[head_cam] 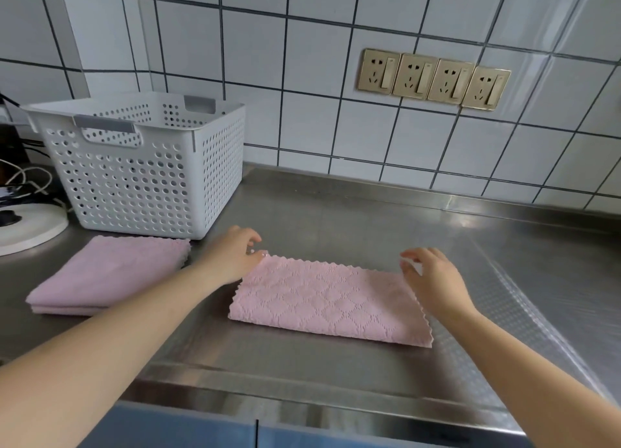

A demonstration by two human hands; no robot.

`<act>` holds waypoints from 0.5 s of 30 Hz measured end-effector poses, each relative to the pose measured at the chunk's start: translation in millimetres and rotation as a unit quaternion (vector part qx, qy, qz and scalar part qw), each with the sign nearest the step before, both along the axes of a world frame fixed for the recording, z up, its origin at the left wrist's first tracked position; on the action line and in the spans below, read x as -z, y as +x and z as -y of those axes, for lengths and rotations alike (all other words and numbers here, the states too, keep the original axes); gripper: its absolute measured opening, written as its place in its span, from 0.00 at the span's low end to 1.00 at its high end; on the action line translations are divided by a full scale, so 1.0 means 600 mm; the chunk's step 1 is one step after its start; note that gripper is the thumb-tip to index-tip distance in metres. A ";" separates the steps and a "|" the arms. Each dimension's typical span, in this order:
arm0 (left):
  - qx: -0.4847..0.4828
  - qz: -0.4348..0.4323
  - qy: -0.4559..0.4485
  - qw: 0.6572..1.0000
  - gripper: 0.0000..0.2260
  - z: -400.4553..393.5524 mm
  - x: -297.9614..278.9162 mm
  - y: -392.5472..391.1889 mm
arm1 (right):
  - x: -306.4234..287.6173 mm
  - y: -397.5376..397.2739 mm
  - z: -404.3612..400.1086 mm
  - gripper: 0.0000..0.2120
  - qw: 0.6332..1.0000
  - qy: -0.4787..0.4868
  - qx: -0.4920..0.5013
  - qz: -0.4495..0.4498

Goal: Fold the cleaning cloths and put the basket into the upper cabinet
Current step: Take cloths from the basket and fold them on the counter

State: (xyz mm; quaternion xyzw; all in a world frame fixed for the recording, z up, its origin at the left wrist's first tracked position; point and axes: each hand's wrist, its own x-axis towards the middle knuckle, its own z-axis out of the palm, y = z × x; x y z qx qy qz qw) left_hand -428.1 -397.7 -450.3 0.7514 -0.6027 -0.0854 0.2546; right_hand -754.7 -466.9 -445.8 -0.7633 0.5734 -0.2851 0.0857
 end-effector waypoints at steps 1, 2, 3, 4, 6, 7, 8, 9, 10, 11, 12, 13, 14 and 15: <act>0.017 0.025 -0.032 0.999 0.15 -0.006 0.001 -0.011 | -0.002 0.016 -0.011 0.13 0.999 -0.009 -0.034 -0.025; 0.047 0.035 -0.048 0.997 0.14 -0.015 0.002 -0.030 | -0.002 0.037 -0.024 0.15 0.996 -0.002 -0.066 -0.061; 0.083 0.045 -0.055 0.994 0.14 -0.018 0.003 -0.053 | -0.001 0.061 -0.033 0.16 0.990 0.012 -0.093 -0.104; 0.117 0.062 -0.054 0.990 0.15 -0.020 0.008 -0.080 | 0.003 0.085 -0.043 0.18 0.982 0.028 -0.114 -0.145; 0.164 0.103 -0.047 0.980 0.16 -0.023 0.020 -0.126 | 0.015 0.127 -0.063 0.28 0.970 0.028 -0.147 -0.190; 0.180 0.122 -0.043 0.975 0.16 -0.022 0.029 -0.140 | 0.024 0.140 -0.071 0.34 0.968 0.017 -0.159 -0.192; 0.188 0.142 -0.034 0.971 0.17 -0.020 0.038 -0.147 | 0.035 0.146 -0.075 0.35 0.967 0.010 -0.166 -0.192; 0.188 0.164 -0.016 0.968 0.17 -0.019 0.048 -0.147 | 0.044 0.147 -0.075 0.34 0.966 0.012 -0.167 -0.197; 0.178 0.186 0.004 0.966 0.18 -0.022 0.054 -0.144 | 0.052 0.141 -0.071 0.32 0.964 0.023 -0.166 -0.206; 0.164 0.202 0.023 0.965 0.20 -0.025 0.058 -0.139 | 0.054 0.132 -0.072 0.32 0.963 0.024 -0.166 -0.211; 0.151 0.209 0.041 0.965 0.22 -0.029 0.058 -0.132 | 0.054 0.121 -0.071 0.33 0.962 0.029 -0.163 -0.219; 0.137 0.210 0.059 0.966 0.24 -0.033 0.055 -0.126 | 0.053 0.107 -0.067 0.32 0.960 0.034 -0.157 -0.231; 0.130 0.206 0.076 0.967 0.26 -0.037 0.051 -0.119 | 0.050 0.092 -0.063 0.29 0.957 0.046 -0.146 -0.245; 0.125 0.200 0.090 0.968 0.28 -0.042 0.047 -0.113 | 0.050 0.075 -0.059 0.27 0.956 0.057 -0.132 -0.256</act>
